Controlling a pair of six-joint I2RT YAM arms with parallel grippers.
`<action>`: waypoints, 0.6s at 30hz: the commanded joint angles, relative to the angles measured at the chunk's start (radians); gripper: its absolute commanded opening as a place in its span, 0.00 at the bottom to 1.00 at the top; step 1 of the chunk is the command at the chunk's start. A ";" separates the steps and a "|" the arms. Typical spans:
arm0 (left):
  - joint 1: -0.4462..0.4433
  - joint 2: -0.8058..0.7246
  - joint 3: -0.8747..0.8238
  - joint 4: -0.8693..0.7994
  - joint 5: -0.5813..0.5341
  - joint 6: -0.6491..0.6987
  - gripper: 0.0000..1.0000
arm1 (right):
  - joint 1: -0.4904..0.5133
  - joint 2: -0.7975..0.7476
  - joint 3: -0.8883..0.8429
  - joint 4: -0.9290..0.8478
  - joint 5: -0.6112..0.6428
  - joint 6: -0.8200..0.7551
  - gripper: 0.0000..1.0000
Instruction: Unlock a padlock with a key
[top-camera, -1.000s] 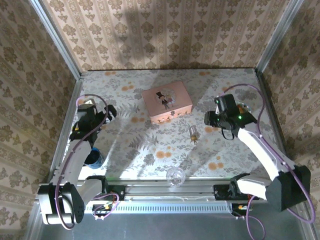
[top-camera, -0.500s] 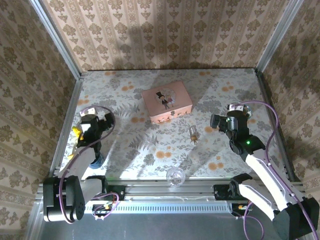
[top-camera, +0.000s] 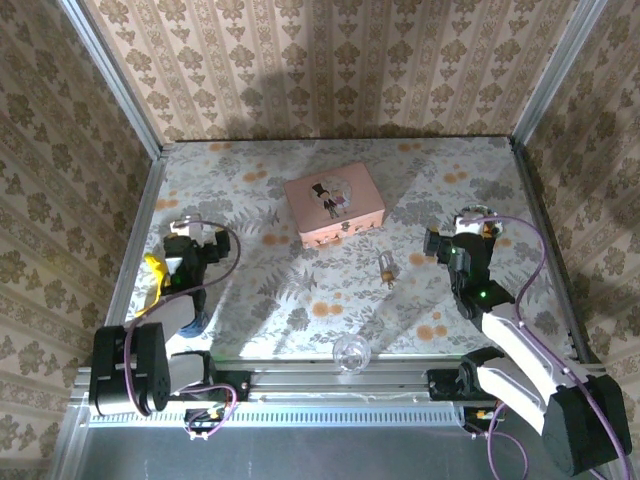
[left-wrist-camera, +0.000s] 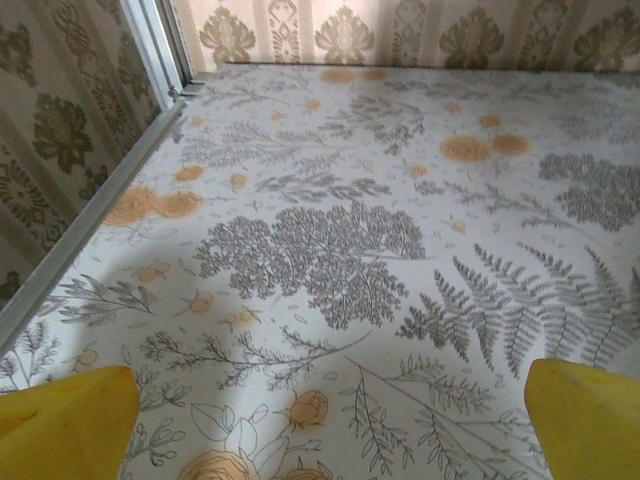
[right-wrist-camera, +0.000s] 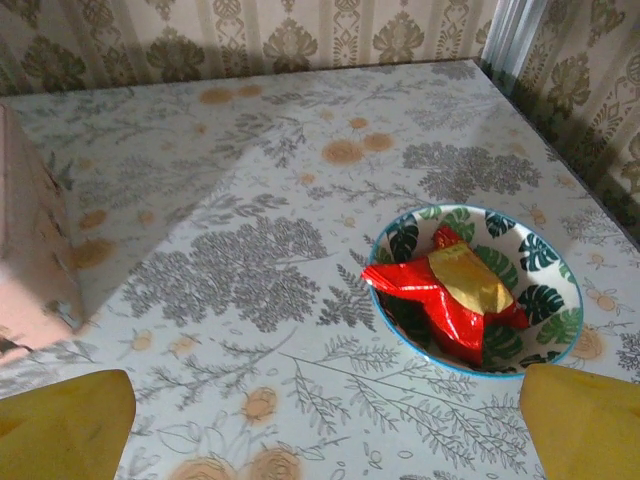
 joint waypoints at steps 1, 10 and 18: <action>0.012 0.059 -0.027 0.182 0.075 0.050 1.00 | -0.016 -0.005 -0.067 0.266 0.036 -0.079 1.00; 0.022 0.142 -0.019 0.290 0.132 0.074 1.00 | -0.102 0.093 -0.080 0.383 -0.120 -0.048 1.00; 0.060 0.245 -0.024 0.392 0.220 0.059 1.00 | -0.143 0.173 -0.110 0.537 -0.198 -0.043 1.00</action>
